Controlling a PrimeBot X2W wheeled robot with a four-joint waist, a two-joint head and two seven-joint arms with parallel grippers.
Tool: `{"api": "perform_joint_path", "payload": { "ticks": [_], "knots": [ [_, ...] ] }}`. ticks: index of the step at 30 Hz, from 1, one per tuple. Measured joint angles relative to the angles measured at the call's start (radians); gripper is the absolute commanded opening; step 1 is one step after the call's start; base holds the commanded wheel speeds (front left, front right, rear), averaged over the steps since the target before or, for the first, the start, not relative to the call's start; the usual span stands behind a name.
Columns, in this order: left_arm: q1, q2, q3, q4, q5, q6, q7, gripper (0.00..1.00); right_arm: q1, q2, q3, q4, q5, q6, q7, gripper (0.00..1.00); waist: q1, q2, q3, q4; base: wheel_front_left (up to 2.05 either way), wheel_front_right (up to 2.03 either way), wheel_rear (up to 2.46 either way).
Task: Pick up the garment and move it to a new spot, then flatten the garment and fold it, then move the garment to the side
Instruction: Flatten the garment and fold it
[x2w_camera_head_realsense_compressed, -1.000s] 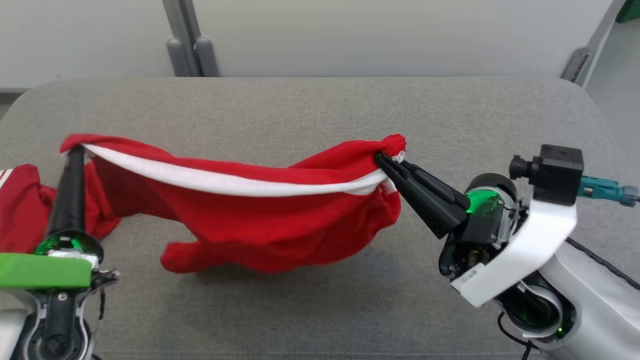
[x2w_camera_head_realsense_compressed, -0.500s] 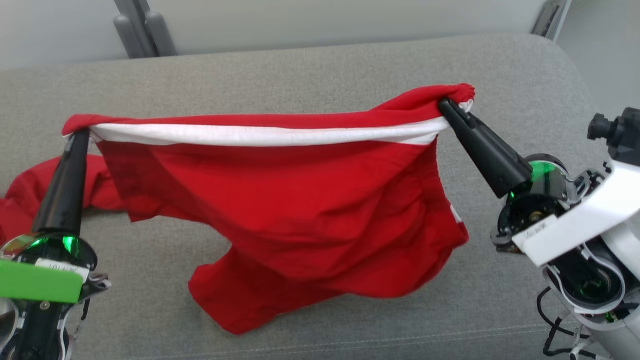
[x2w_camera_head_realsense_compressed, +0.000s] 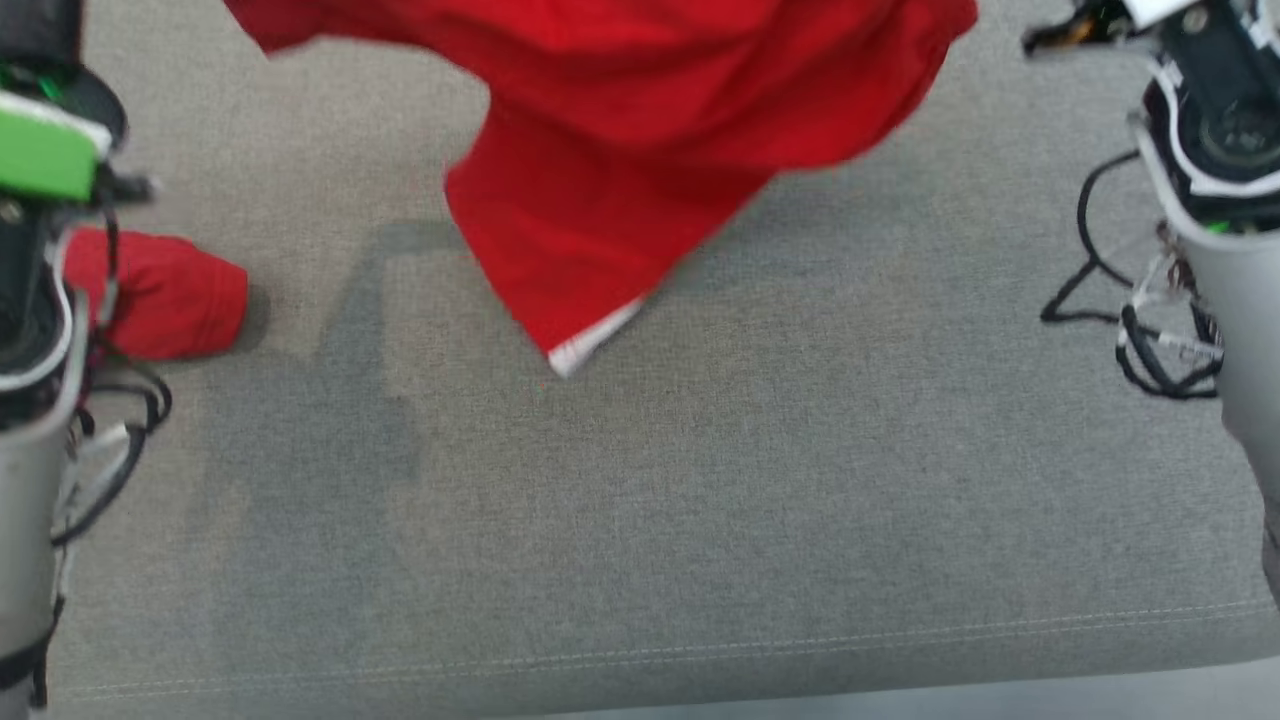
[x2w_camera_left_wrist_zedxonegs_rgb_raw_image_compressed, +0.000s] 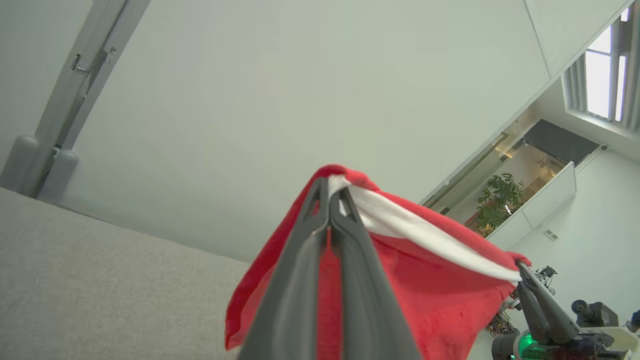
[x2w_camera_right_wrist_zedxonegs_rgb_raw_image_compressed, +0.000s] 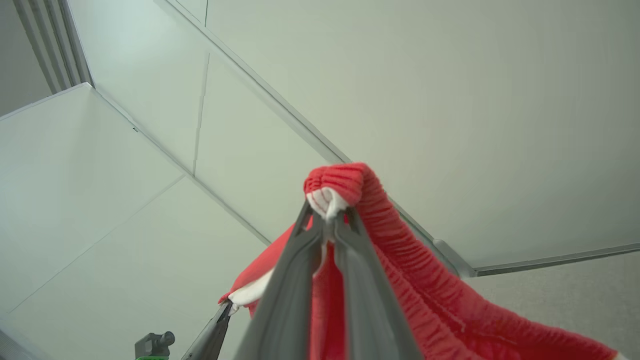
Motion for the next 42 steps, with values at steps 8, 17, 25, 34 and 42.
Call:
{"api": "perform_joint_path", "payload": {
  "ticks": [8,17,25,34,42],
  "knots": [
    [-0.244,-0.048,0.057,0.013,0.144,0.0,-0.109,0.0,-0.198,0.06,-0.032,0.032,-0.086,0.001,-0.087,0.0,0.0,0.0,0.099,0.001,0.0,0.0,0.0],
    [0.007,-0.088,-0.095,0.137,0.206,0.0,-0.133,0.0,0.101,0.023,0.044,0.146,-0.056,0.063,-0.093,0.0,0.0002,0.0,0.174,-0.021,0.0,0.0,0.0],
    [0.334,-0.108,-0.057,0.174,0.123,-0.001,-0.175,0.0,0.398,0.025,0.074,0.155,0.023,0.151,-0.099,0.0,0.0001,0.0,0.115,-0.04,0.0,0.0,0.0],
    [0.464,-0.123,-0.058,0.126,0.083,-0.001,-0.176,0.0,0.574,-0.016,0.096,0.124,0.056,0.178,-0.101,0.0,0.0,0.0,0.013,-0.049,0.0,0.0,0.0],
    [0.6,-0.099,-0.067,0.075,0.103,-0.001,-0.175,0.0,0.702,-0.054,0.12,0.098,0.043,0.177,-0.109,0.0,0.0,0.0,-0.053,-0.045,0.0,0.0,0.0]
  ]
}}
